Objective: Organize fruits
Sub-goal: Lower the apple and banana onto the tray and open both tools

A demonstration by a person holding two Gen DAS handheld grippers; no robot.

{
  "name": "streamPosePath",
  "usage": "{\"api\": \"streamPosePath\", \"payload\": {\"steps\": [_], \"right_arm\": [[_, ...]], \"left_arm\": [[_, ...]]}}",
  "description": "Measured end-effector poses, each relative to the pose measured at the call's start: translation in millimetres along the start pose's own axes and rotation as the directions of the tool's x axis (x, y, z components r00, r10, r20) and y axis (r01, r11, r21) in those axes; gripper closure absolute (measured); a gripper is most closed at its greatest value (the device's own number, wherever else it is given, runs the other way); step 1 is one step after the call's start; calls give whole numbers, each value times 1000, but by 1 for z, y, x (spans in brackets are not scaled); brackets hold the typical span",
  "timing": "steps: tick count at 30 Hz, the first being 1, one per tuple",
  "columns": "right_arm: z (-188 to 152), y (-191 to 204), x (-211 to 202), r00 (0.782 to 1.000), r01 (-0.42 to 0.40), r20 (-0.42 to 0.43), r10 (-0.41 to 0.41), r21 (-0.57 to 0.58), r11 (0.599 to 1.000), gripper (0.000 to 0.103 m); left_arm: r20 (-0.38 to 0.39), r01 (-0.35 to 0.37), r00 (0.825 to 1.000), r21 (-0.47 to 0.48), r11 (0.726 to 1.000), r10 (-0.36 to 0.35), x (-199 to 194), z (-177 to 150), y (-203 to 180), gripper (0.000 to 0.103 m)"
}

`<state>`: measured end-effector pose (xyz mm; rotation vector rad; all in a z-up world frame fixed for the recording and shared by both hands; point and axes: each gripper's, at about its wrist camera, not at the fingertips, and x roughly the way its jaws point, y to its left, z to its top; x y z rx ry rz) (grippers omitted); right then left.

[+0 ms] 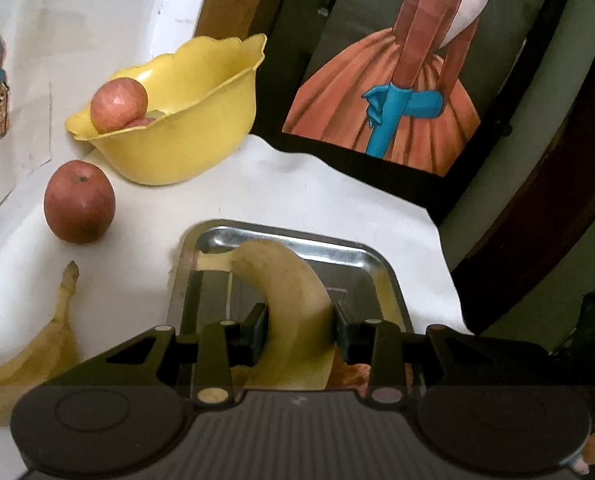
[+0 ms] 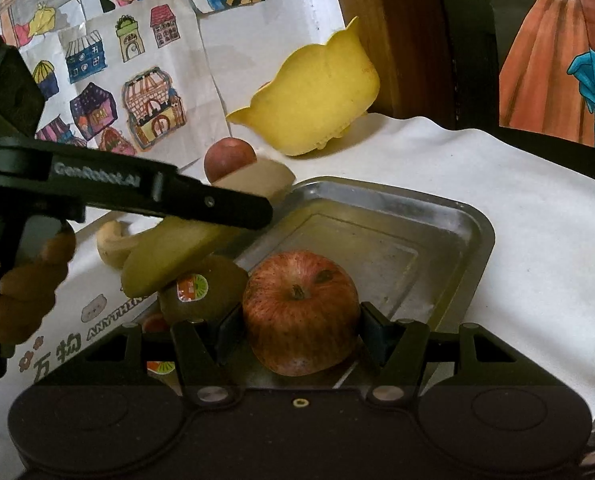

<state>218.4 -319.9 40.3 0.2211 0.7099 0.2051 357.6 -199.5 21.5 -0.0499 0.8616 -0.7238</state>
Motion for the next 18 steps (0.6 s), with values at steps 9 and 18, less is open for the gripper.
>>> {"api": "streamPosePath", "payload": {"steps": [9, 18], "right_arm": [[-8, 9, -8, 999, 11, 46, -7, -72, 997, 38], [-12, 12, -24, 996, 31, 90, -23, -89, 996, 29]], "left_arm": [[-15, -23, 1000, 19, 1000, 23, 11, -7, -6, 62], [25, -48, 999, 5, 999, 48, 2, -15, -8, 51]]}}
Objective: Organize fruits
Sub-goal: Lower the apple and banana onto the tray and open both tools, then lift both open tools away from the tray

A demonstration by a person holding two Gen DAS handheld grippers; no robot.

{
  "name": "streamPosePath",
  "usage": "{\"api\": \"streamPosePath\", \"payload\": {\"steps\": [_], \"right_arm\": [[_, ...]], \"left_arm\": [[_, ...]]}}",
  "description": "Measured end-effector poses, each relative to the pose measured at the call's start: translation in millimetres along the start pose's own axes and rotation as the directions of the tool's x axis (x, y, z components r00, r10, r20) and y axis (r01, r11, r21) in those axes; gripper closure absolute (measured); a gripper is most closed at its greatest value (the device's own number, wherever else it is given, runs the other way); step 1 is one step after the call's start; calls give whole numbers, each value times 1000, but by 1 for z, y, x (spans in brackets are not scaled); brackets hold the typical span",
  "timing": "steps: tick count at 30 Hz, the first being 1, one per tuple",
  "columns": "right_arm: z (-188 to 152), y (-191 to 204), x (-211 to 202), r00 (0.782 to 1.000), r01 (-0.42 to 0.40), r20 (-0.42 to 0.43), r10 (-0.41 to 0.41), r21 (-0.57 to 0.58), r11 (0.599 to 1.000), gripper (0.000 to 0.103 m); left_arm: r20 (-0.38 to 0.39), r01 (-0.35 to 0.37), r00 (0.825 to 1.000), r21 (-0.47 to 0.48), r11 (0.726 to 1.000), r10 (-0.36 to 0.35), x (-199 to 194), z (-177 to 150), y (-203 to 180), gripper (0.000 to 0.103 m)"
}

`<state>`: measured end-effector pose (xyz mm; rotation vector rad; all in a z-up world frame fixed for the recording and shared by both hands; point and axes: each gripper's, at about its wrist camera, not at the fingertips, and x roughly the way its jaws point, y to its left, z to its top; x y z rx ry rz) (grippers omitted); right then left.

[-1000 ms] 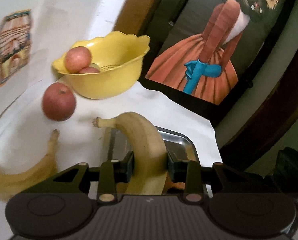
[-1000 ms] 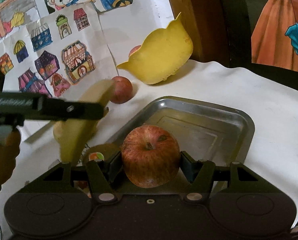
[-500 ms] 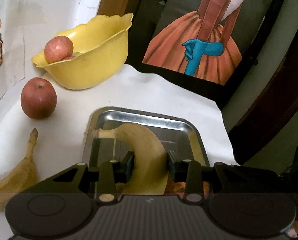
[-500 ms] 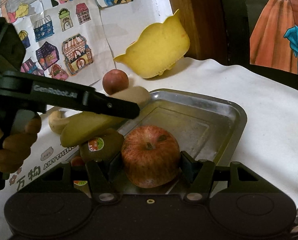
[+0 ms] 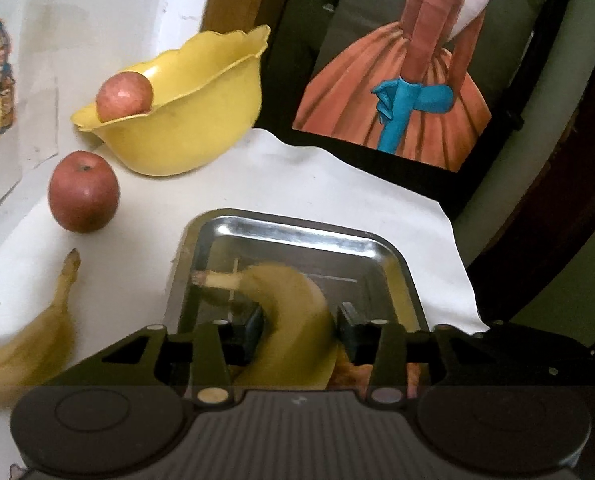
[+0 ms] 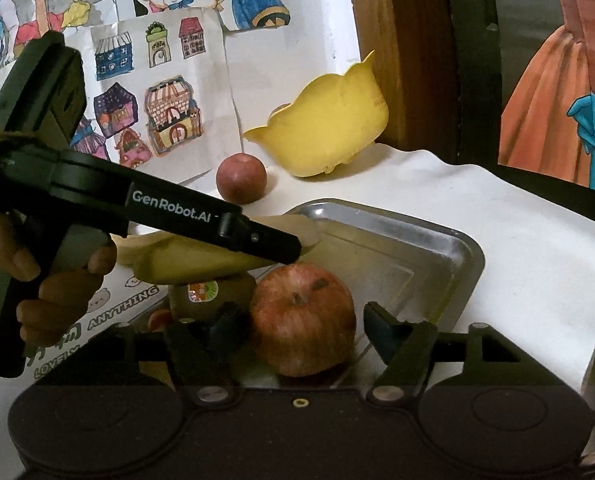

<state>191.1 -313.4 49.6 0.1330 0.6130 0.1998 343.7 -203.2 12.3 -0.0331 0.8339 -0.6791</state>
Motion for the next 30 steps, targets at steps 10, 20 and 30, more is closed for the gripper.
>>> {"api": "streamPosePath", "payload": {"steps": [10, 20, 30], "right_arm": [[-9, 21, -50, 992, 43, 120, -40, -21, 999, 9], [-33, 67, -121, 966, 107, 244, -86, -73, 992, 1], [-72, 109, -165, 948, 127, 295, -116, -17, 992, 1]], "left_arm": [[170, -48, 985, 27, 998, 43, -59, -21, -14, 12], [351, -110, 935, 123, 986, 60, -148, -67, -37, 1], [405, -126, 912, 109, 986, 72, -211, -122, -28, 1]]}}
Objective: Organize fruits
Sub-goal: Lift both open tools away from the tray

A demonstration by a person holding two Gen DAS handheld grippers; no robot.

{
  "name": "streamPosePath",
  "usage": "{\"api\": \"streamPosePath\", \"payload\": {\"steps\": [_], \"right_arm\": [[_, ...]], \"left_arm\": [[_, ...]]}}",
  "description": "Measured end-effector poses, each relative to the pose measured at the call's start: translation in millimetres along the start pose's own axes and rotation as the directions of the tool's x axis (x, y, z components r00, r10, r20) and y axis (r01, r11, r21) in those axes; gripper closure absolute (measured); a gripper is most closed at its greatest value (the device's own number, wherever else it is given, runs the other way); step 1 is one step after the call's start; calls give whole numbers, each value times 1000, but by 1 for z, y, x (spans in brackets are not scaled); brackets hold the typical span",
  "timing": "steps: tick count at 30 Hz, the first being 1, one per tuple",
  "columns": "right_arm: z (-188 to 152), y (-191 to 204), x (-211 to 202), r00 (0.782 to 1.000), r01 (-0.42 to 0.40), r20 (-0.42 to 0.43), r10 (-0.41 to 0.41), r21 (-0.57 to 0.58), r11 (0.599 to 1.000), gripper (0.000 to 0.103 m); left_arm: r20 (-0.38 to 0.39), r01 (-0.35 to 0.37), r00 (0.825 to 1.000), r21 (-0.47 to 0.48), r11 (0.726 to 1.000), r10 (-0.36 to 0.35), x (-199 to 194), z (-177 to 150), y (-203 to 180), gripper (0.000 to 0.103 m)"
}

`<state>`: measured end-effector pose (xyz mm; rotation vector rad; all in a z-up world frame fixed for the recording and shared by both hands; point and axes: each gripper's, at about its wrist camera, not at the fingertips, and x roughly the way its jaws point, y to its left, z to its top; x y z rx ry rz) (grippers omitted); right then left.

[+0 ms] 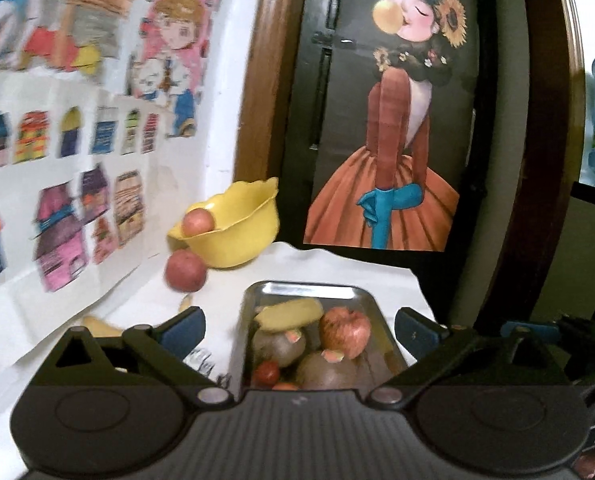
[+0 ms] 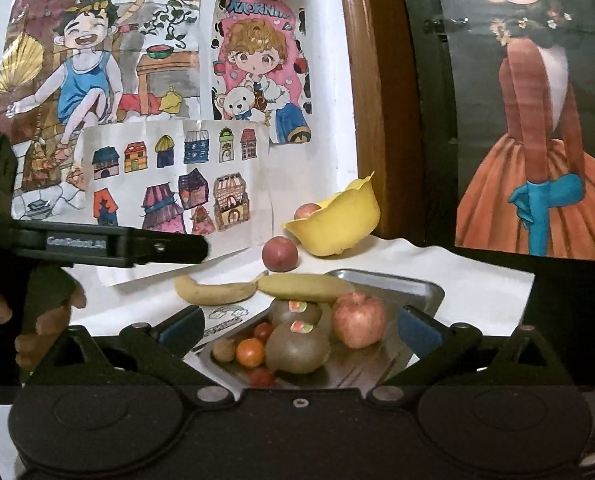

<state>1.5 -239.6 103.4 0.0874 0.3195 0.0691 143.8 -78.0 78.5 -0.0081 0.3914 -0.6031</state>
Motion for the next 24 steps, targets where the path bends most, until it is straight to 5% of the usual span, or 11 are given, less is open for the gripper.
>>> {"api": "streamPosePath", "payload": {"steps": [9, 19, 24], "right_arm": [[-35, 31, -24, 998, 49, 31, -52, 89, 995, 1], [-65, 69, -19, 984, 173, -47, -171, 36, 984, 1], [-76, 75, -14, 976, 201, -101, -195, 57, 978, 1]], "left_arm": [[0, -143, 990, -83, 986, 143, -46, -60, 37, 0], [19, -267, 962, -147, 953, 272, -88, -112, 48, 0], [4, -271, 961, -193, 943, 277, -103, -127, 46, 0]]}}
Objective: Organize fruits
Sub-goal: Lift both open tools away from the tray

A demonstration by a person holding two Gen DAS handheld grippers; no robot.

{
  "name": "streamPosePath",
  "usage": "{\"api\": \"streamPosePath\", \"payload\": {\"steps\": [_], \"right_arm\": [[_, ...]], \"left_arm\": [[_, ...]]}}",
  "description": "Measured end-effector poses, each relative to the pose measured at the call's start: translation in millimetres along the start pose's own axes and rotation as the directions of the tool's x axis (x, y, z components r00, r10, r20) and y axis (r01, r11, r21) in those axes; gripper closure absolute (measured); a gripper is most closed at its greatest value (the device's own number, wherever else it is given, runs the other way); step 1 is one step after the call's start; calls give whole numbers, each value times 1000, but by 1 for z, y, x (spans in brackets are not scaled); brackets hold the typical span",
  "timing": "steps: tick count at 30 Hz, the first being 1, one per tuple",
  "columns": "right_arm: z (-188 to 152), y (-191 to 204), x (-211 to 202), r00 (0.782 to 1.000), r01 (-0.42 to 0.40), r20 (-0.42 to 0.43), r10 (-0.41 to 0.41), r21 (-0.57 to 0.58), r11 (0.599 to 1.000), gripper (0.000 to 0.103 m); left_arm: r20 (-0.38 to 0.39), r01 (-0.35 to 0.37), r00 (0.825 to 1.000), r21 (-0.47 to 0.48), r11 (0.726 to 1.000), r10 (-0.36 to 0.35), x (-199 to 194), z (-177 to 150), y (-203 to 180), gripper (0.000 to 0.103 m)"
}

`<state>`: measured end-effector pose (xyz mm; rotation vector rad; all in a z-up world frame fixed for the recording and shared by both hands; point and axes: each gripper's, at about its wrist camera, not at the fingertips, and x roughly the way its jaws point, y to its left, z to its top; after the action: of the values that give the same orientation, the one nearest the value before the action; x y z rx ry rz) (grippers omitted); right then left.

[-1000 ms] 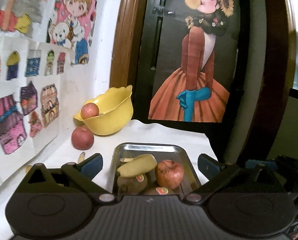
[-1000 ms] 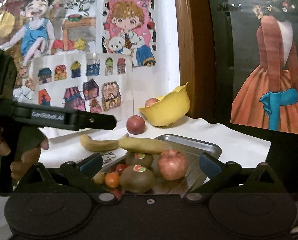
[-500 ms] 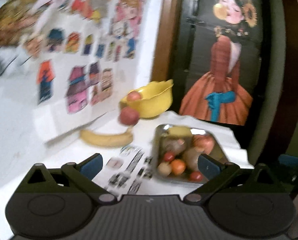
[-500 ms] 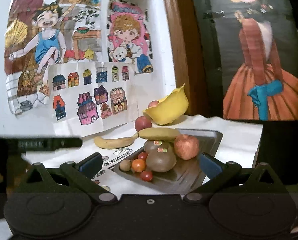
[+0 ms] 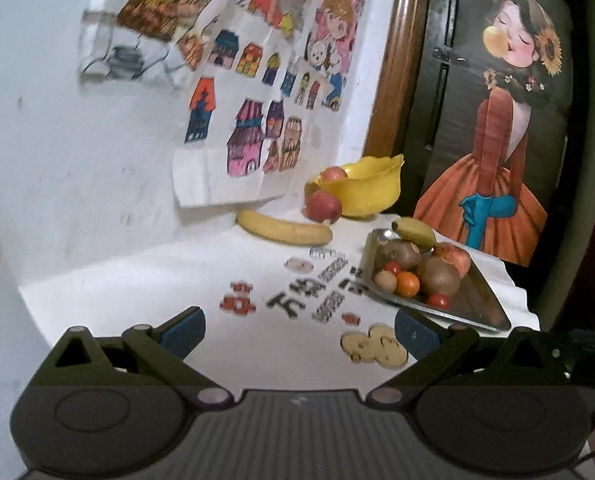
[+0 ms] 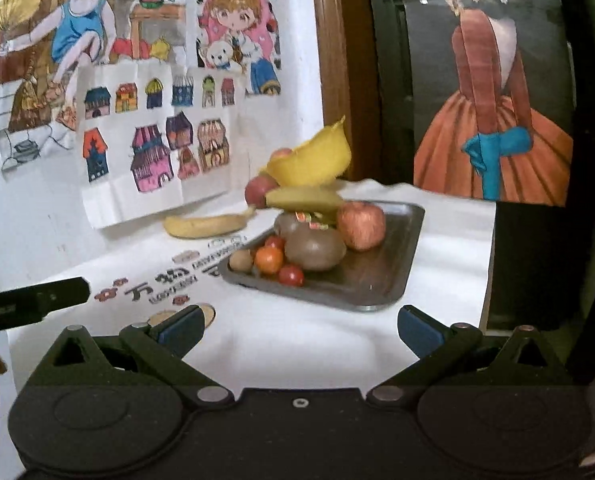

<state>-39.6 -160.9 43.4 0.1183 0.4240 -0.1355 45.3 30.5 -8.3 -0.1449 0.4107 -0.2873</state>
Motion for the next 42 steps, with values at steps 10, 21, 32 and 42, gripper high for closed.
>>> {"api": "streamPosePath", "payload": {"steps": [10, 21, 32, 42], "right_arm": [[-12, -1, -1, 997, 15, -83, -11, 48, 999, 1], [-13, 0, -31, 998, 23, -63, -18, 77, 997, 1], [-9, 13, -78, 1000, -10, -4, 10, 46, 999, 1], [11, 5, -46, 989, -145, 25, 144, 18, 989, 1]], "left_arm": [[-68, -33, 997, -13, 999, 32, -7, -16, 10, 0], [-45, -51, 998, -35, 998, 49, -37, -16, 16, 0], [-1, -103, 995, -97, 990, 103, -83, -19, 36, 0], [-1, -229, 973, -143, 963, 231, -70, 2, 71, 0]]}}
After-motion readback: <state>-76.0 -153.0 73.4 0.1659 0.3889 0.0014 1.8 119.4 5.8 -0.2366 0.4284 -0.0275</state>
